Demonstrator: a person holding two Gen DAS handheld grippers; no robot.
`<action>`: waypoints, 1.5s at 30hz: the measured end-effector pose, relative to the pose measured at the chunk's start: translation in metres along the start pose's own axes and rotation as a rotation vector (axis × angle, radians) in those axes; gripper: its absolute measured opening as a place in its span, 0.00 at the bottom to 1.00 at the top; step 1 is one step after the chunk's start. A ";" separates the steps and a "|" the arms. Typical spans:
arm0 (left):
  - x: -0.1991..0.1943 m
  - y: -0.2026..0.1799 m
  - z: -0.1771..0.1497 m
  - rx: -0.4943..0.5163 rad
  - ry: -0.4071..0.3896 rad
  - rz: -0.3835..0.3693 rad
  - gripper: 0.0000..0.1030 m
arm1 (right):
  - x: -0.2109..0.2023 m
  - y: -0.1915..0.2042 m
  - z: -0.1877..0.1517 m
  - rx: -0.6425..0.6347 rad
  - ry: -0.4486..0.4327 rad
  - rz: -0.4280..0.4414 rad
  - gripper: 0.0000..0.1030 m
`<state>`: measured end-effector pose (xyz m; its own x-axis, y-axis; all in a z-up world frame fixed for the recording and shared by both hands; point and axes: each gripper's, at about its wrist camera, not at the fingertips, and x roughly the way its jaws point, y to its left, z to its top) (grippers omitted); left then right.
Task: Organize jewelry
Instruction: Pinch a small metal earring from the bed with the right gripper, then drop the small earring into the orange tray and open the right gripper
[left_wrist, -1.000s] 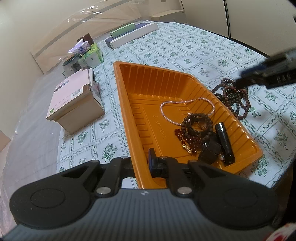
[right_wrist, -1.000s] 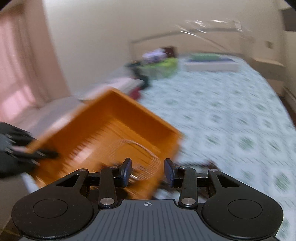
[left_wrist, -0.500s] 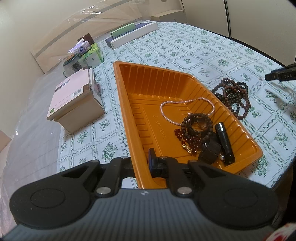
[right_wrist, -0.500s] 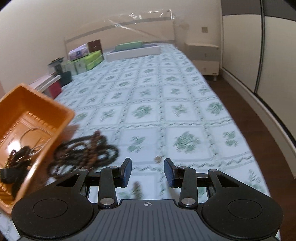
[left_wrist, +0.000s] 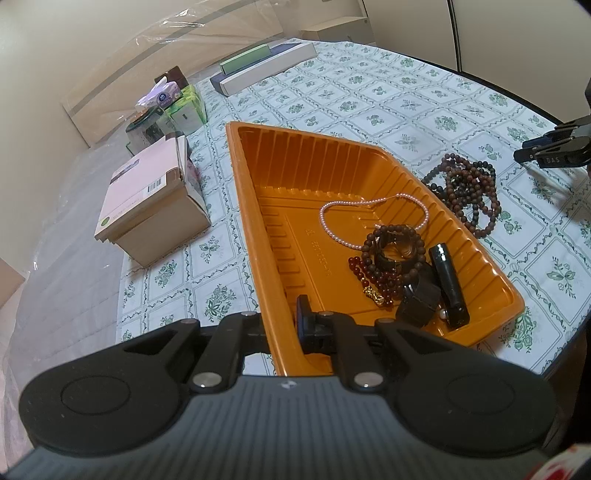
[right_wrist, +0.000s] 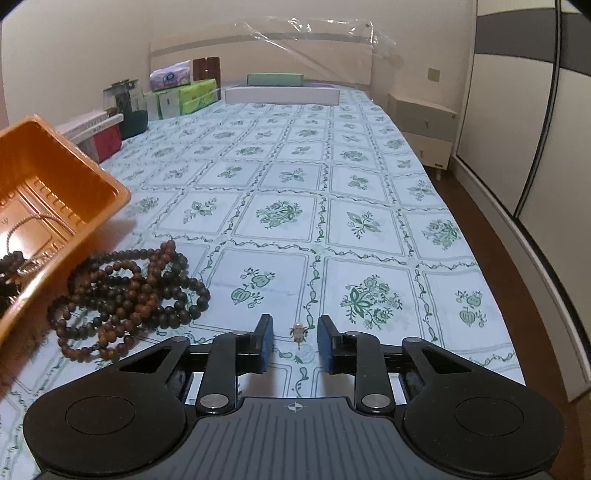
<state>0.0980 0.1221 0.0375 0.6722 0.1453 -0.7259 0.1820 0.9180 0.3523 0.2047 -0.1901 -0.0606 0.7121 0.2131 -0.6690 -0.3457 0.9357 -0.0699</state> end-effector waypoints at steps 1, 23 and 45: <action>0.000 0.000 0.000 0.001 0.000 0.000 0.09 | 0.002 0.001 -0.001 -0.010 -0.001 -0.005 0.24; 0.000 0.000 0.001 -0.001 0.001 0.000 0.09 | -0.068 0.100 0.032 -0.172 -0.171 0.287 0.09; 0.000 0.000 0.000 -0.007 -0.003 -0.004 0.09 | -0.066 0.190 0.019 -0.307 -0.061 0.605 0.11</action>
<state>0.0978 0.1224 0.0372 0.6735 0.1410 -0.7256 0.1794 0.9211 0.3456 0.1037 -0.0208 -0.0155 0.3688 0.6978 -0.6140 -0.8452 0.5267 0.0910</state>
